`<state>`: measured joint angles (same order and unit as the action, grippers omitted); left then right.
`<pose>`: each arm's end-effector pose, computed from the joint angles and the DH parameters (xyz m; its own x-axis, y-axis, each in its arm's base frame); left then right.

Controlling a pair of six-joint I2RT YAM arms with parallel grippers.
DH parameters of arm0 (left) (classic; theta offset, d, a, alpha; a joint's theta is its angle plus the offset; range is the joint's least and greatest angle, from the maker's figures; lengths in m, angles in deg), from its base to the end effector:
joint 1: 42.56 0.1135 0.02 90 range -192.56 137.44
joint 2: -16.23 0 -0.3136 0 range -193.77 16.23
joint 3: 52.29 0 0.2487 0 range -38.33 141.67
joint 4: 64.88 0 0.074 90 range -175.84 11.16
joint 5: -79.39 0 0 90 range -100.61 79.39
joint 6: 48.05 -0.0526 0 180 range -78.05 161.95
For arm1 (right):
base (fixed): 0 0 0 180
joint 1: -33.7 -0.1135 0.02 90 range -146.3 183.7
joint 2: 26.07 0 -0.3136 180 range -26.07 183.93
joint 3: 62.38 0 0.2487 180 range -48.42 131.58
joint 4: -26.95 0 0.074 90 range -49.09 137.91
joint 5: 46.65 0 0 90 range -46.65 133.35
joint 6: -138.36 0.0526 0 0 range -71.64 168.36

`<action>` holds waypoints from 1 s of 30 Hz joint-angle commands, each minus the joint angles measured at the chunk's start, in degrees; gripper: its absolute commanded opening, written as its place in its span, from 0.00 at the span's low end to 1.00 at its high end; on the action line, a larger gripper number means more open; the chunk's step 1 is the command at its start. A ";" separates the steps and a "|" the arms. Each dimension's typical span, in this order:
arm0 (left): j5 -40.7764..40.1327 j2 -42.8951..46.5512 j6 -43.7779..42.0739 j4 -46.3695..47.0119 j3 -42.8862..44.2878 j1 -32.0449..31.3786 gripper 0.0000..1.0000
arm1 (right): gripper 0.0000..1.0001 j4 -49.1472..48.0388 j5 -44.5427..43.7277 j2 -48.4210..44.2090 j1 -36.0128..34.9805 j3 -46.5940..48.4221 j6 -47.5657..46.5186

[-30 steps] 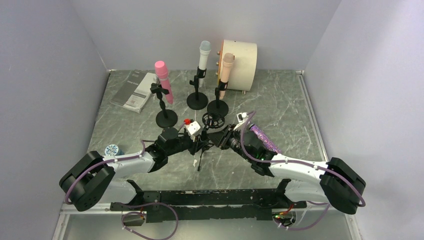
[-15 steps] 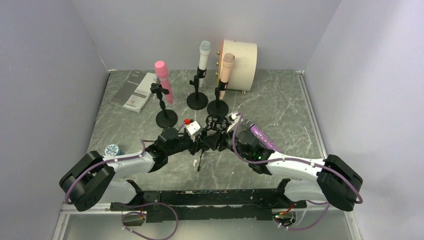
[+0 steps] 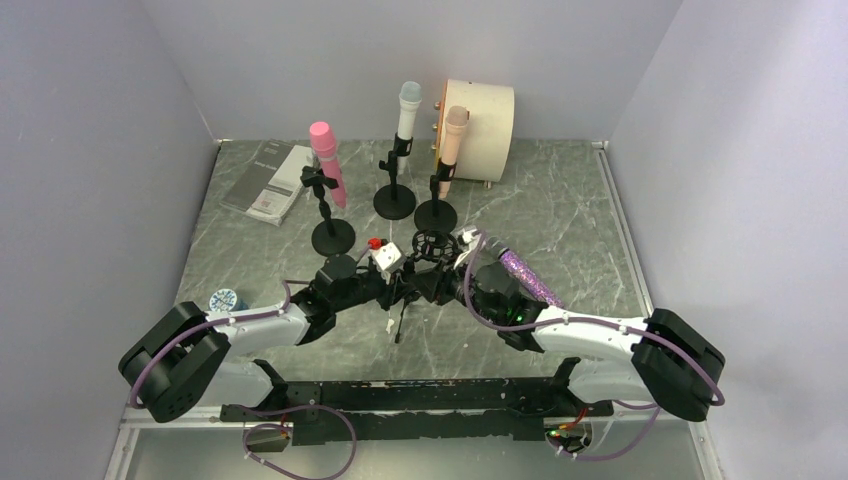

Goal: Attach the microphones to the stand

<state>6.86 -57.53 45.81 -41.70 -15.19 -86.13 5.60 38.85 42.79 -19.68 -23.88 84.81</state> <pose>0.1721 -0.1855 0.2372 -0.2270 0.1273 -0.9655 0.8556 0.4996 -0.1353 0.1503 0.1953 0.2605 -0.5231 0.2891 -0.8018 -0.5509 0.6030 0.5769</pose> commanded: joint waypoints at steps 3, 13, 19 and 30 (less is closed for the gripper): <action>3.20 0.88 0.96 -0.37 0.15 -0.38 0.03 | 0.08 -4.22 0.24 -1.78 -1.40 -0.92 -31.90; 4.54 -0.24 1.18 2.52 -0.51 -0.43 0.03 | 0.48 2.99 -4.42 -2.92 -2.82 4.08 -29.92; 4.42 -0.29 0.81 5.00 -2.06 -0.47 0.03 | 0.62 -1.93 -4.55 -2.93 -2.94 1.66 -18.03; 4.67 -0.76 0.43 5.14 -1.92 -0.38 0.03 | 0.47 -9.00 -6.42 2.28 -3.11 2.09 -14.04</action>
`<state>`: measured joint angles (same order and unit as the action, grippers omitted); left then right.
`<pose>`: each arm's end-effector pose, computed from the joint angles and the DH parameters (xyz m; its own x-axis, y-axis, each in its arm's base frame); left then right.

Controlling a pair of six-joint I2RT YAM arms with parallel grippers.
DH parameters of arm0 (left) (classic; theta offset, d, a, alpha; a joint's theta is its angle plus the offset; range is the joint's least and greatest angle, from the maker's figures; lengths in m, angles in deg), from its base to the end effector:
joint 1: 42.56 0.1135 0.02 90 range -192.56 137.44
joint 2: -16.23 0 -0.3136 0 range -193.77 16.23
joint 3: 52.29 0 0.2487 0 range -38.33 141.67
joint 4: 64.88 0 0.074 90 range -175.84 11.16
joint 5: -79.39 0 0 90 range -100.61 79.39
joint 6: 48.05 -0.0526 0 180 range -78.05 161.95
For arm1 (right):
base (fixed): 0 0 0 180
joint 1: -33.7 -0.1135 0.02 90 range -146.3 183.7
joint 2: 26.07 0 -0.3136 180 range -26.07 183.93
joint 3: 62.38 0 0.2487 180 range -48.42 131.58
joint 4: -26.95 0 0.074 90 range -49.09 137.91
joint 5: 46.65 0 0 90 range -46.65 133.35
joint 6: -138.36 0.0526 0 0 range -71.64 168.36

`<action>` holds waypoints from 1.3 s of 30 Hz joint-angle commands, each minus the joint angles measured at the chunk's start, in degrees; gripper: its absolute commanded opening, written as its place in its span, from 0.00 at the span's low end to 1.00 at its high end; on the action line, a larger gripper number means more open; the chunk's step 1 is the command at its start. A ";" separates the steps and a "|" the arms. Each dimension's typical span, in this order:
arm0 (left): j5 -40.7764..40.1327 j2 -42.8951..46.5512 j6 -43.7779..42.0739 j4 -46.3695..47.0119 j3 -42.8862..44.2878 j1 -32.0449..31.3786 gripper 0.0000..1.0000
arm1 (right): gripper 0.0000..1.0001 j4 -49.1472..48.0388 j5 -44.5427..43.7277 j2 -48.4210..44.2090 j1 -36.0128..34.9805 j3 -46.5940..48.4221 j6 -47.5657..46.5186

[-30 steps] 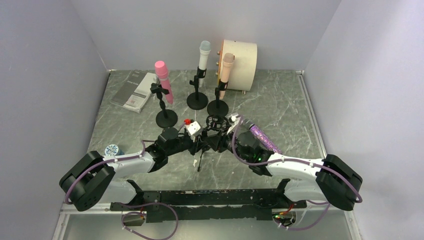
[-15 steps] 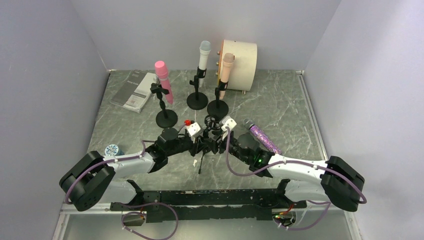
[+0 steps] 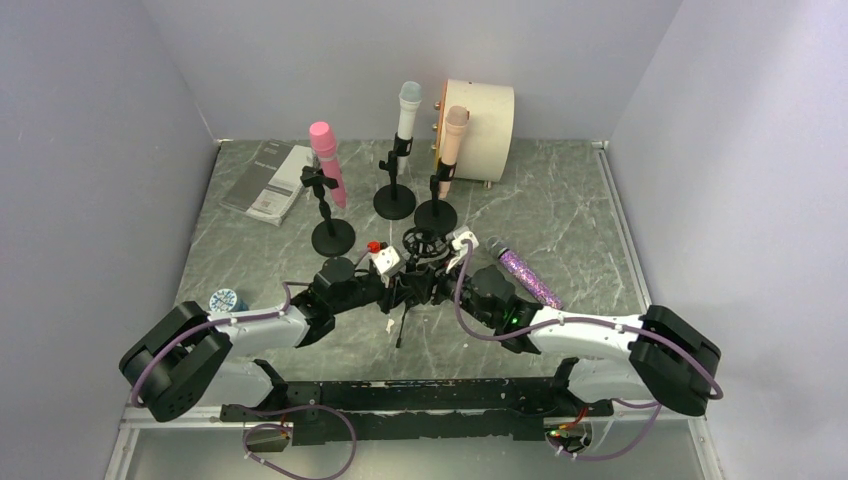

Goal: Attach the microphones to the stand

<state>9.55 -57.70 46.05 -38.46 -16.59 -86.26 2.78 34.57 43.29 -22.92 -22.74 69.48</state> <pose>0.1677 -0.1854 0.2357 -0.2114 0.1092 -0.9713 0.8796 0.4546 -0.1403 0.1447 0.2050 0.2715 -0.3169 0.1663 -0.9338 -0.6727 0.6547 0.3449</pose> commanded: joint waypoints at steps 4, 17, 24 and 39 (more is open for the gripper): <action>2.28 -0.82 0.47 2.35 -0.62 -0.25 0.03 | 0.52 -9.77 -2.61 2.61 0.02 1.02 -0.70; 2.40 -1.52 0.71 2.99 -1.20 -0.29 0.03 | 0.29 -11.98 -11.37 0.31 -0.04 4.52 -5.15; 2.29 -1.45 0.57 2.46 -1.36 -0.25 0.02 | 0.19 -11.57 -11.83 -2.16 -0.02 7.97 -7.90; 3.05 -3.56 0.35 3.65 -1.90 -0.28 0.03 | 0.16 -8.56 -8.65 -6.72 -0.05 15.80 -15.51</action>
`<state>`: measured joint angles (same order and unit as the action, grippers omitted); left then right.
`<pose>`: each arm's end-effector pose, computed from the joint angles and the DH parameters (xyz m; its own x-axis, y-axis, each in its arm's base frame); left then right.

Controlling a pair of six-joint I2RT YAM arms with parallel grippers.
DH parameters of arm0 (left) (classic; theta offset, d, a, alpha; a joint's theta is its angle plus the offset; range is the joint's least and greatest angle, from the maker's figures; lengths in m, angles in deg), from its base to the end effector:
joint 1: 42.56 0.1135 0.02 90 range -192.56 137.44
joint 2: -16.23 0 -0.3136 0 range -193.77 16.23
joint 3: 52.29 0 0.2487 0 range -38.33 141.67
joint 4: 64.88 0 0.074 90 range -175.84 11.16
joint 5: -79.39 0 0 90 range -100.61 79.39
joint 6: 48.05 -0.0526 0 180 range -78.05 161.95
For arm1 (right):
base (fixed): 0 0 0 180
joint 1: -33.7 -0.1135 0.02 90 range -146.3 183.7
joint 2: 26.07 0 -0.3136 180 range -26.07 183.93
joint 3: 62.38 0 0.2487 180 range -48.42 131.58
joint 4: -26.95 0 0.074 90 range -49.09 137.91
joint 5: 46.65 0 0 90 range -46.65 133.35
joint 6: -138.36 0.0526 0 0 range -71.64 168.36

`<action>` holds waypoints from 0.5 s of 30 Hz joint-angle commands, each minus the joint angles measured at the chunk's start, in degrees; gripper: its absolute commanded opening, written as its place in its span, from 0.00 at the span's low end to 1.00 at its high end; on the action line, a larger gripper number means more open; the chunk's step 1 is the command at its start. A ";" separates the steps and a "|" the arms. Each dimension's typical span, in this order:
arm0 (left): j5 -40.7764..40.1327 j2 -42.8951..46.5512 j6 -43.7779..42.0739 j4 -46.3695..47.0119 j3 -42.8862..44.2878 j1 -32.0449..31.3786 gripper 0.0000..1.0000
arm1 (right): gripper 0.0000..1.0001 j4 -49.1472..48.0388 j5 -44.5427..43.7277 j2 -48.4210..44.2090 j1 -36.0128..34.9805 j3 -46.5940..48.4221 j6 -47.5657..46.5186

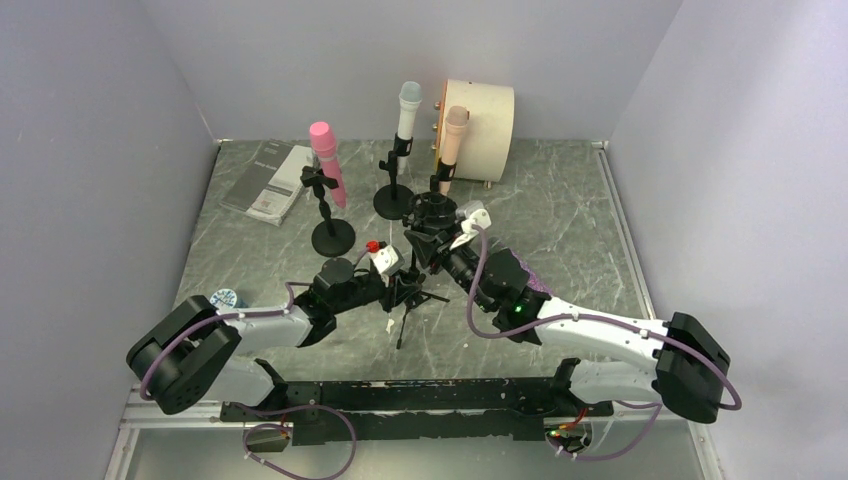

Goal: Attach the microphones to the stand

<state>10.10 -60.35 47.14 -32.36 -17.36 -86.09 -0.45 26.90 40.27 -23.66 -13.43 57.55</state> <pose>0.1718 -0.1889 0.2337 -0.1957 0.0692 -0.9782 0.8833 0.4458 -0.1452 0.1496 0.2059 0.3480 -0.0124 0.2646 -0.9643 -0.6637 0.7191 0.2059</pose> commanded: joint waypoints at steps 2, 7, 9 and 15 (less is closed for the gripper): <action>2.42 -1.03 -0.89 -2.93 -1.05 -0.47 0.02 | 0.16 -4.78 1.58 -3.85 0.73 7.52 -4.75; 1.88 -0.46 -0.97 -3.19 -1.20 -0.48 0.03 | 0.14 -2.65 11.20 -4.24 0.76 10.06 -8.74; 1.71 -0.17 -1.26 -3.85 -1.15 -0.48 0.03 | 0.13 -1.51 12.38 -4.42 0.76 11.17 -10.21; 1.30 0.03 -0.82 -3.44 -1.32 -0.49 0.05 | 0.11 -0.36 13.06 -4.33 0.80 11.80 -10.17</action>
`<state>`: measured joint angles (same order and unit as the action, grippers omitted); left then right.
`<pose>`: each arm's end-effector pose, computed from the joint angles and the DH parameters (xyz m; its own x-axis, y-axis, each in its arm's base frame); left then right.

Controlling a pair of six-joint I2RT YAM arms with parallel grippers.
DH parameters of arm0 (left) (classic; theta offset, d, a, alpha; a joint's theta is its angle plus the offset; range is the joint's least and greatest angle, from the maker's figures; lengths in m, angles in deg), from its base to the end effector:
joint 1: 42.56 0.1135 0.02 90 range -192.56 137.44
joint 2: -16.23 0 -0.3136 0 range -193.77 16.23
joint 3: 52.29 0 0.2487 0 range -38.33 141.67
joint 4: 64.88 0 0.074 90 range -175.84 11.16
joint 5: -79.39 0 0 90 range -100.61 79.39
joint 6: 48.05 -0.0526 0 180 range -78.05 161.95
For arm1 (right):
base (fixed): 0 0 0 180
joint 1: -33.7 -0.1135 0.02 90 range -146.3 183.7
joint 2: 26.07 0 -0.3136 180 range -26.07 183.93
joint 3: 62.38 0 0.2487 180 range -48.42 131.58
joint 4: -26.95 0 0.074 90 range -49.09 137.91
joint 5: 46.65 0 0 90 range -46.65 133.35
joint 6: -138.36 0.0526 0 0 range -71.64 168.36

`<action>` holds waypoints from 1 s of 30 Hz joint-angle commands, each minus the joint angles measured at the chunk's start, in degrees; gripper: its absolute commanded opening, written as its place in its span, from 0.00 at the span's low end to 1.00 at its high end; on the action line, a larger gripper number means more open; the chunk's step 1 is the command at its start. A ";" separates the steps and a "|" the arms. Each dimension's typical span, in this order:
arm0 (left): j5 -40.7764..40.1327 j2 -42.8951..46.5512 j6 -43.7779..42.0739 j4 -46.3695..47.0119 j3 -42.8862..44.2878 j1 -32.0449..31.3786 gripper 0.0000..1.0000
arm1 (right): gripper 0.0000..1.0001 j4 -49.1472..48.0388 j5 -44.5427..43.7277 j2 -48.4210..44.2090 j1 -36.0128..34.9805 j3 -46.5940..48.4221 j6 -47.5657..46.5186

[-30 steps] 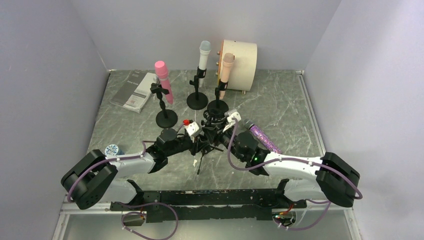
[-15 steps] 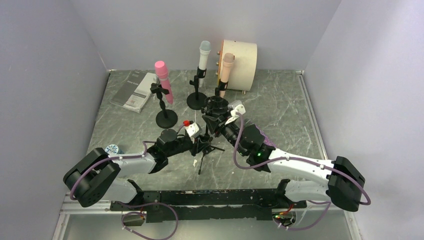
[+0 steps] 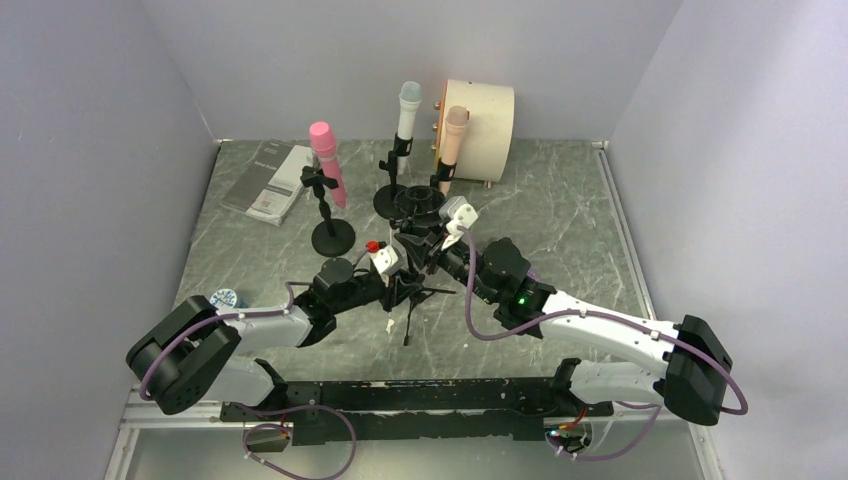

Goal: Attach the microphones to the stand

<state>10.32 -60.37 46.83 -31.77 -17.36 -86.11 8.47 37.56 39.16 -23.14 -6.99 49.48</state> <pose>0.1718 -0.1892 0.2349 -0.1840 0.0653 -0.9808 0.8871 0.4407 -0.1371 0.1459 0.2135 0.3747 0.0669 0.1380 -0.9882 -0.7798 0.6251 0.0345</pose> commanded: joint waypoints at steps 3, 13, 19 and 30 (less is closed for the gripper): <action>3.36 3.25 1.39 -4.33 -0.53 -0.40 0.20 | 0.08 -8.07 4.72 -2.64 0.24 4.28 -3.64; -1.60 15.87 2.63 -11.29 1.01 -0.42 0.44 | 0.00 -12.13 4.40 0.13 0.36 1.00 -1.76; -4.06 18.67 4.64 -6.85 -0.90 -0.42 0.46 | 0.00 -14.20 3.92 0.31 0.38 -0.13 -1.21; -7.05 18.47 3.71 -4.89 1.76 -0.43 0.48 | 0.00 -15.85 4.78 0.60 0.39 -2.19 3.11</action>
<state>5.81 -42.73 50.20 -41.32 -17.95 -86.29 -0.45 41.96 40.32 -22.79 -9.06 50.51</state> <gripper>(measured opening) 0.465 0.297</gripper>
